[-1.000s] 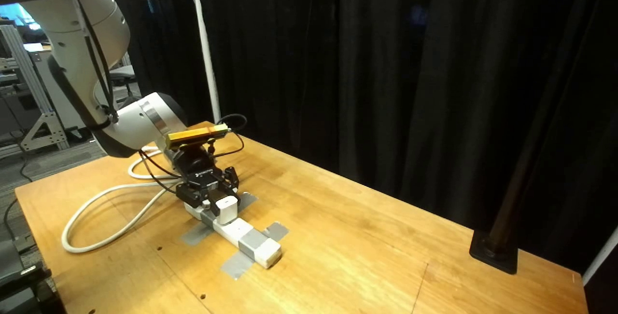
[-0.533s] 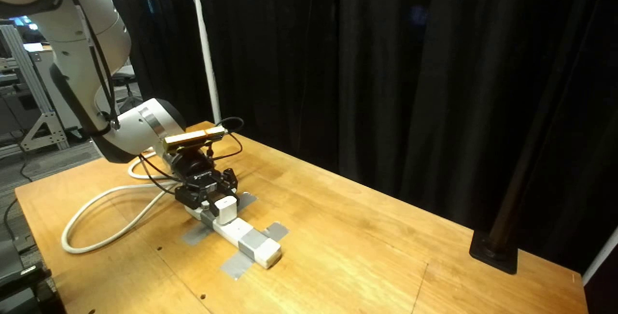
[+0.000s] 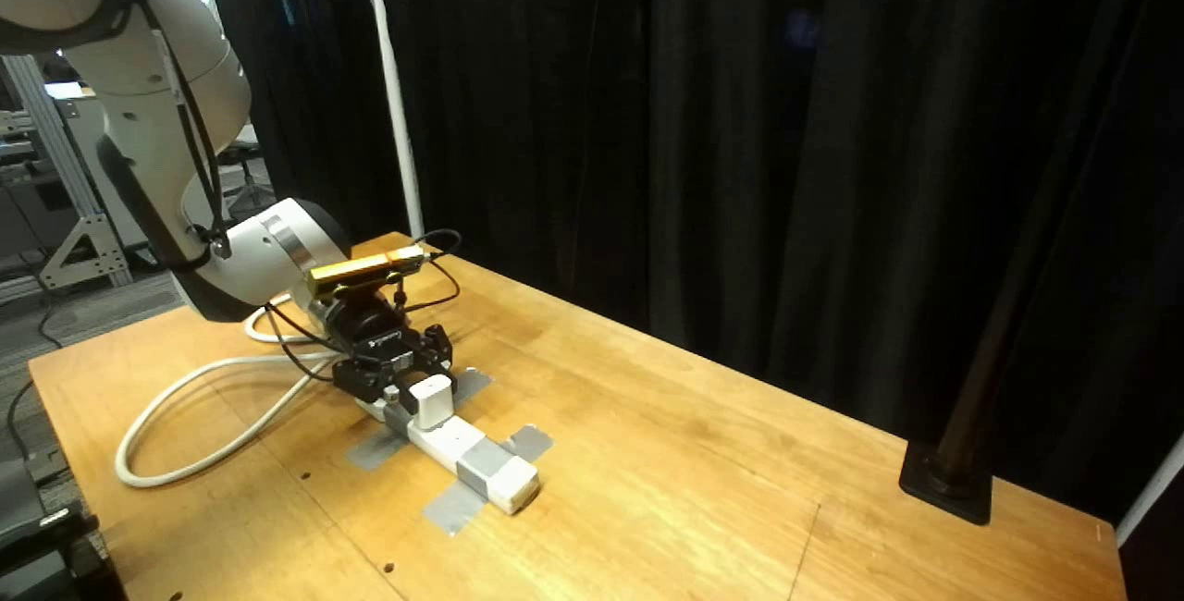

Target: Plug the charger head into the extension cable

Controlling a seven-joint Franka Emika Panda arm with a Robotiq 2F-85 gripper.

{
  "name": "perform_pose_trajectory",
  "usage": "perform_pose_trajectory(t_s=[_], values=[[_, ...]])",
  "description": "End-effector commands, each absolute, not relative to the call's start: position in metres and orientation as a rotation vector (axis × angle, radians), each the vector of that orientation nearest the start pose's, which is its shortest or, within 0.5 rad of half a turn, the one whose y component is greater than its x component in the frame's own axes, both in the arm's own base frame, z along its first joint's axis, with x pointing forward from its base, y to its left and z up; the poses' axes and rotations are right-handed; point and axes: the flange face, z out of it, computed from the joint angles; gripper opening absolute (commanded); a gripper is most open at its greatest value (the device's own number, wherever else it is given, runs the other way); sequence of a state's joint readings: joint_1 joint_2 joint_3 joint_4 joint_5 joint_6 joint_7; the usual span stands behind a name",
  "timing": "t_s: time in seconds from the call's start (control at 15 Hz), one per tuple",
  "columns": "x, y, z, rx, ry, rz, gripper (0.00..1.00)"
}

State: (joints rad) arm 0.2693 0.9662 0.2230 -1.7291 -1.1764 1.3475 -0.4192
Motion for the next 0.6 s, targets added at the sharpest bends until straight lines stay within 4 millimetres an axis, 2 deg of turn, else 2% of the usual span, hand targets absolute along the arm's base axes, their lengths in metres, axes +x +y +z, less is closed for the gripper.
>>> perform_pose_trajectory(t_s=[0.0,0.2,0.27,0.4,0.53], values=[[0.474,0.144,-0.002,1.356,1.398,-1.361,0.23],[0.475,0.143,-0.002,1.358,1.414,-1.363,0.23],[0.478,0.143,0.002,1.358,1.417,-1.362,0.73],[0.479,0.141,0.004,1.368,1.432,-1.358,0.79],[0.486,0.140,0.015,1.412,1.436,-1.340,0.94]])
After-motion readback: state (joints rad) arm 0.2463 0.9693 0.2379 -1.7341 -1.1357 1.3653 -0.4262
